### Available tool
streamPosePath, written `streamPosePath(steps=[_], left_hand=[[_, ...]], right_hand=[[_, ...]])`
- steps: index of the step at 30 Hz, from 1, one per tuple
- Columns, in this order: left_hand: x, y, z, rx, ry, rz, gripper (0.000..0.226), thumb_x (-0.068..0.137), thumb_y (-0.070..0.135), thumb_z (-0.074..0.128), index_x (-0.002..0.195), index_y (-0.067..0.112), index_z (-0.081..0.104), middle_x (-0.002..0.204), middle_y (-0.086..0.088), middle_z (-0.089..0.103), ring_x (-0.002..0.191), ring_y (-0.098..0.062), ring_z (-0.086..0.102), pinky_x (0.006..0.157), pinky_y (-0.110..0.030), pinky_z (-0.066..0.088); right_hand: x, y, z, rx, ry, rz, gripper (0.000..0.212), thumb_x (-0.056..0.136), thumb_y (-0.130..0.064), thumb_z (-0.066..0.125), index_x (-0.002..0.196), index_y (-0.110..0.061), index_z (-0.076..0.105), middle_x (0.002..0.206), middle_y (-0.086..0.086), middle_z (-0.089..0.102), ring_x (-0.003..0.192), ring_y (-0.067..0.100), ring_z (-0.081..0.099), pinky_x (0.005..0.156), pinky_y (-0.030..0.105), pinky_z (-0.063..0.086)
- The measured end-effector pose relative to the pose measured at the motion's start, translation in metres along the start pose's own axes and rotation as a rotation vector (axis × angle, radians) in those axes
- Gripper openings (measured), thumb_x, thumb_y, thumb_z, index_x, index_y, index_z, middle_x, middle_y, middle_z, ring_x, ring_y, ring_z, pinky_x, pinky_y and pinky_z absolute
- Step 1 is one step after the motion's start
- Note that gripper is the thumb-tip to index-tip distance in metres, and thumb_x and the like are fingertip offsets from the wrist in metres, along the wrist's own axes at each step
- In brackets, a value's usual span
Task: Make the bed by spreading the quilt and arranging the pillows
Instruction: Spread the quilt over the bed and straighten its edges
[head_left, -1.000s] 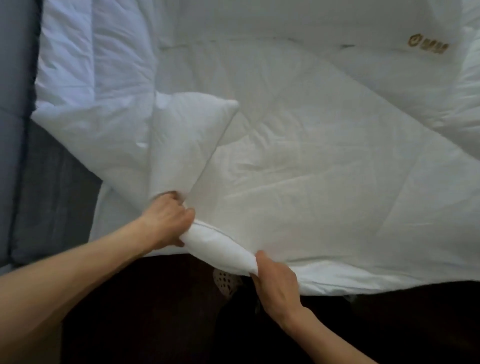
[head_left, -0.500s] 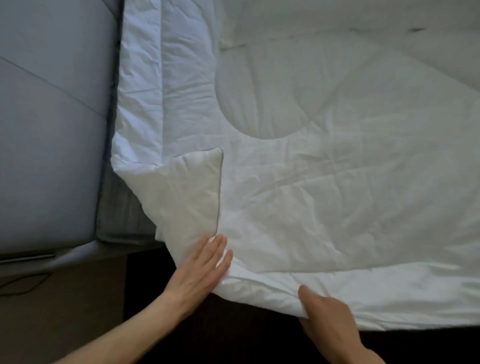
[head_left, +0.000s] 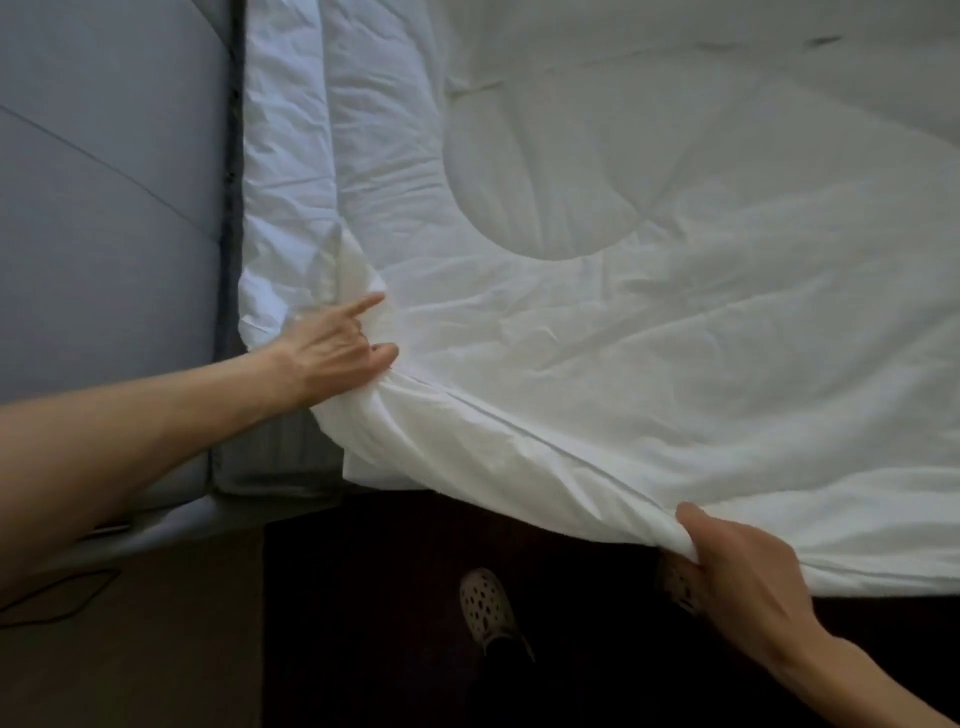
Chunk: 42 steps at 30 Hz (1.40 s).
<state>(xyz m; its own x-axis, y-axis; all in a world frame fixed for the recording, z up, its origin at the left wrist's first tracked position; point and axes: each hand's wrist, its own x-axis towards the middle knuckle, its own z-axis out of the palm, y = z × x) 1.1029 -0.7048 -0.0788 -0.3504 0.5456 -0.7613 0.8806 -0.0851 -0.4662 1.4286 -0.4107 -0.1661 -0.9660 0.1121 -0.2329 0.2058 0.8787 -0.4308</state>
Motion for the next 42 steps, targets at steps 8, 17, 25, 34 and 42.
streamPosePath(steps=[8, 17, 25, 34, 42], left_hand=[[-0.156, 0.091, 0.098, -0.454, -0.019, -0.097, 0.033, 0.092, 0.011, 0.046, 0.122, 0.019, 0.055, 0.097, -0.007, 0.073, 0.086, -0.025, 0.073, 0.071, -0.037, 0.053], [-0.157, 0.187, 0.184, -0.635, 0.143, -0.295, 0.029, 0.047, -0.005, 0.08, 0.066, 0.005, 0.061, 0.044, -0.012, 0.06, 0.033, -0.032, 0.058, 0.035, -0.034, 0.044], [-0.142, 0.267, 0.221, -0.742, -0.054, -0.284, 0.022, 0.07, 0.001, 0.073, 0.084, 0.012, 0.061, 0.063, -0.013, 0.07, 0.057, -0.034, 0.07, 0.053, -0.037, 0.051], [-0.159, 0.293, 0.244, -0.718, -0.287, -0.385, 0.032, 0.053, 0.004, 0.083, 0.083, 0.003, 0.071, 0.067, -0.017, 0.067, 0.058, -0.035, 0.066, 0.063, -0.046, 0.049], [-0.075, 0.23, 0.184, -1.299, 0.113, -0.841, 0.074, 0.085, 0.051, 0.066, 0.142, 0.016, 0.033, 0.143, -0.02, 0.041, 0.123, -0.043, 0.05, 0.094, -0.056, 0.047]], right_hand=[[-0.028, -0.06, 0.017, -0.312, -0.139, 0.016, 0.05, 0.038, -0.018, 0.097, 0.062, -0.014, 0.053, 0.041, 0.005, 0.053, 0.033, 0.031, 0.053, 0.042, 0.027, 0.026], [-0.014, -0.088, 0.082, -0.491, -0.205, 0.01, 0.029, 0.056, -0.015, 0.088, 0.066, -0.016, 0.061, 0.047, 0.008, 0.06, 0.04, 0.031, 0.061, 0.04, 0.03, 0.04], [-0.029, -0.087, 0.12, -0.504, -0.241, 0.045, 0.026, 0.055, -0.013, 0.088, 0.061, -0.014, 0.062, 0.045, 0.01, 0.059, 0.039, 0.032, 0.059, 0.042, 0.028, 0.04], [-0.058, -0.114, 0.156, -0.414, -0.538, 0.064, 0.05, 0.032, -0.024, 0.096, 0.068, -0.013, 0.063, 0.051, 0.007, 0.06, 0.041, 0.026, 0.061, 0.04, 0.036, 0.048], [0.008, -0.115, 0.139, -0.216, -0.061, -0.007, 0.074, 0.076, -0.05, 0.073, 0.133, -0.007, 0.056, 0.137, 0.018, 0.056, 0.124, 0.036, 0.057, 0.097, 0.049, 0.052]])
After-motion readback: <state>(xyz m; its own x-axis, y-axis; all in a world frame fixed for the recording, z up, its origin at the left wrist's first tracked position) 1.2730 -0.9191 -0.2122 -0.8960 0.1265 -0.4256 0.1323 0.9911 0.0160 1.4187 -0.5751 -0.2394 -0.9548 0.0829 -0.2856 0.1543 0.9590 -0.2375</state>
